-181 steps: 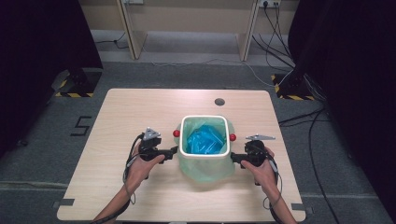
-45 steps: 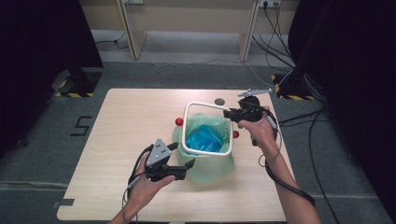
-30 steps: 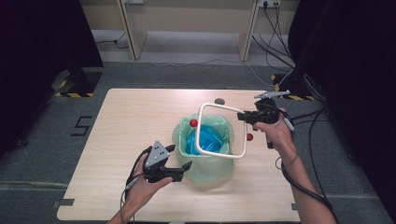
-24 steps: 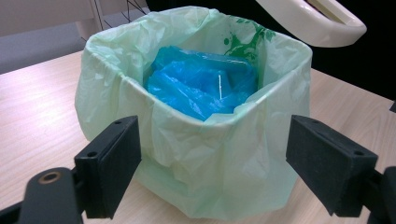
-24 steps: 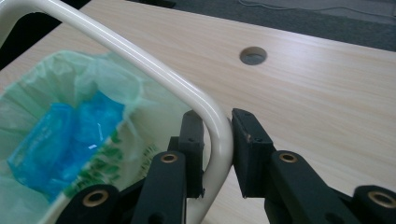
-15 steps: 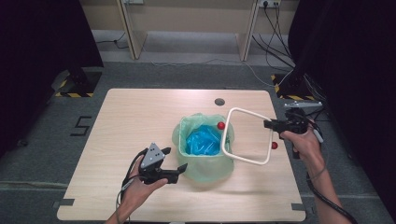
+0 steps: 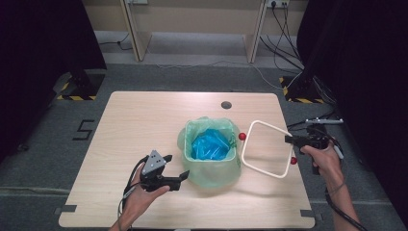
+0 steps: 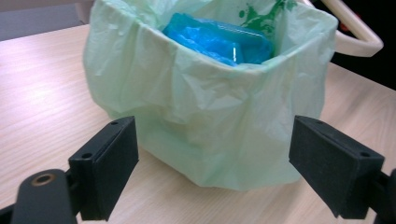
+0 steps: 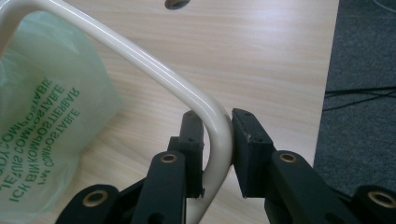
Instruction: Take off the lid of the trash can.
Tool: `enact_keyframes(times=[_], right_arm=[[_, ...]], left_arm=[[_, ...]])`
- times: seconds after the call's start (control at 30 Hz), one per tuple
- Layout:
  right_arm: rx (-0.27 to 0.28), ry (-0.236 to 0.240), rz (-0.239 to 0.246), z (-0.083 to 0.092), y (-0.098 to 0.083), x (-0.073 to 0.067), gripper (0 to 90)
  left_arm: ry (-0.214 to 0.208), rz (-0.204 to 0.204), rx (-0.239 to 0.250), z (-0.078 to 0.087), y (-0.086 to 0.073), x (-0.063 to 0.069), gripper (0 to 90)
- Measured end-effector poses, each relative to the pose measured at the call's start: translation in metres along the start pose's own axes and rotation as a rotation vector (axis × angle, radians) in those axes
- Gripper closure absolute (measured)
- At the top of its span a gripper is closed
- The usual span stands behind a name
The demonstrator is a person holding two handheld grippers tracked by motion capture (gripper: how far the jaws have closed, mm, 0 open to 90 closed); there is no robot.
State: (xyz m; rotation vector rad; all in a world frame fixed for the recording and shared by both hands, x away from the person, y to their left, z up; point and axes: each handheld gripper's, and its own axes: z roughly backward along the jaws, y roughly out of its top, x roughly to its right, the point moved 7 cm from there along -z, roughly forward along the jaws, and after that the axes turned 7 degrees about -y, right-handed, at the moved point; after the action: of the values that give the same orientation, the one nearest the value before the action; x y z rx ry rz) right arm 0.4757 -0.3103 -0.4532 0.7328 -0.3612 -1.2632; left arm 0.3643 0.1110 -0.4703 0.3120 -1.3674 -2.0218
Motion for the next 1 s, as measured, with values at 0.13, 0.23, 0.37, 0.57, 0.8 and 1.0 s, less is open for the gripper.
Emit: enact_keyframes(times=[0.13,0.23,0.37,0.57,0.8,1.0], right_arm=[[-0.023,-0.017,-0.006,-0.009,-0.012,0.007,74.8],[-0.052,-0.032,-0.014,-0.016,-0.020,0.011,74.8],[-0.072,-0.040,-0.033,-0.023,-0.031,0.019,74.8],[-0.107,-0.054,-0.046,-0.033,-0.050,0.027,74.7],[-0.137,-0.077,-0.048,-0.046,-0.066,0.032,74.7],[-0.161,-0.120,-0.021,-0.049,-0.072,0.038,74.0]], left_arm=[[-0.013,-0.012,0.005,-0.001,0.001,0.004,15.0],[-0.011,-0.013,-0.002,-0.003,0.001,0.003,15.0],[-0.024,-0.008,-0.007,-0.003,0.000,0.004,15.0],[-0.026,-0.007,0.000,-0.001,0.001,0.004,14.9],[-0.024,-0.003,-0.014,-0.004,-0.003,0.002,14.9],[-0.011,0.000,-0.021,-0.007,-0.007,-0.002,14.9]])
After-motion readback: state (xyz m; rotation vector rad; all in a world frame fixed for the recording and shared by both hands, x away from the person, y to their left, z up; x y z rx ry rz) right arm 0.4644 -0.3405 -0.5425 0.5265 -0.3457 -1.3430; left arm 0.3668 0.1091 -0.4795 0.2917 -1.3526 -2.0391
